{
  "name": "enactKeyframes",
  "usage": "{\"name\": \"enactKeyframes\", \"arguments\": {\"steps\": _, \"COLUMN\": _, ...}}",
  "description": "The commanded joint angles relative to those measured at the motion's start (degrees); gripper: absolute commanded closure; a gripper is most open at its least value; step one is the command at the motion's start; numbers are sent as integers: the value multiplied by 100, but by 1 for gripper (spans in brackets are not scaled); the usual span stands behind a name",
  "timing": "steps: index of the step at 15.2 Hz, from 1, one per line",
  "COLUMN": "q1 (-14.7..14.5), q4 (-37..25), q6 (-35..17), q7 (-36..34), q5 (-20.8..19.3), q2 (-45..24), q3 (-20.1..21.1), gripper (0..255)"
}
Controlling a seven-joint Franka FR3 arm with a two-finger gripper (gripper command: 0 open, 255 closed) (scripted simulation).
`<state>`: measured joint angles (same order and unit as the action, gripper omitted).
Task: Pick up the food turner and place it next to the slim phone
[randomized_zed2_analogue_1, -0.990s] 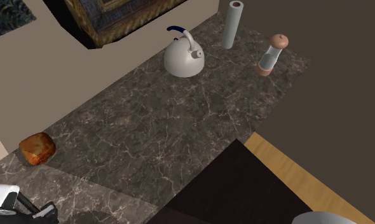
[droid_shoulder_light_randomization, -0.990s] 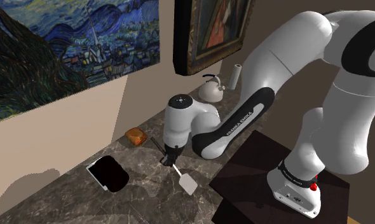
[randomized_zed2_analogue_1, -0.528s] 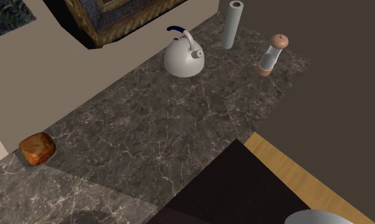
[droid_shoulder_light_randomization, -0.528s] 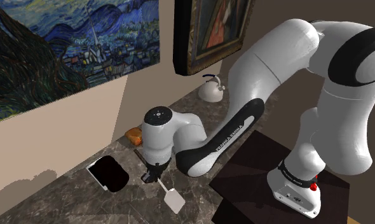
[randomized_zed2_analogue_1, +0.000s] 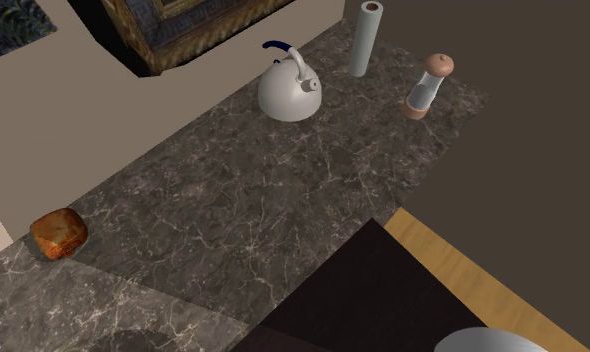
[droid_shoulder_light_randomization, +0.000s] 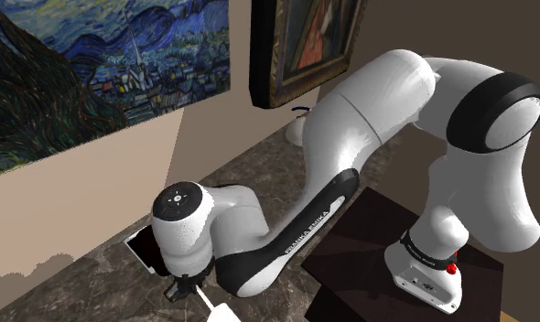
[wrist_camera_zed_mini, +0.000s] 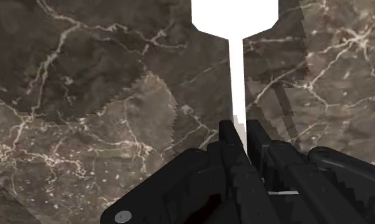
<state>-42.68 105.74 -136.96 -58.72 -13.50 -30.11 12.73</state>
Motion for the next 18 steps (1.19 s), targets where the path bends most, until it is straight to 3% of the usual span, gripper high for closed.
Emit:
{"name": "enactKeyframes", "arguments": {"steps": 1, "q1": -201, "q4": -672, "q6": 291, "q7": -138, "q5": -45, "q2": -397, "q3": -5, "gripper": 255}}
{"name": "enactKeyframes", "arguments": {"steps": 9, "q1": -956, "q4": -3325, "q6": 1464, "q7": -466, "q5": -123, "q2": -1905, "q3": -41, "gripper": 255}}
{"name": "enactKeyframes", "arguments": {"steps": 18, "q1": -993, "q4": -3340, "q6": 1065, "q7": -521, "q5": -195, "q2": -2319, "q3": -109, "gripper": 255}}
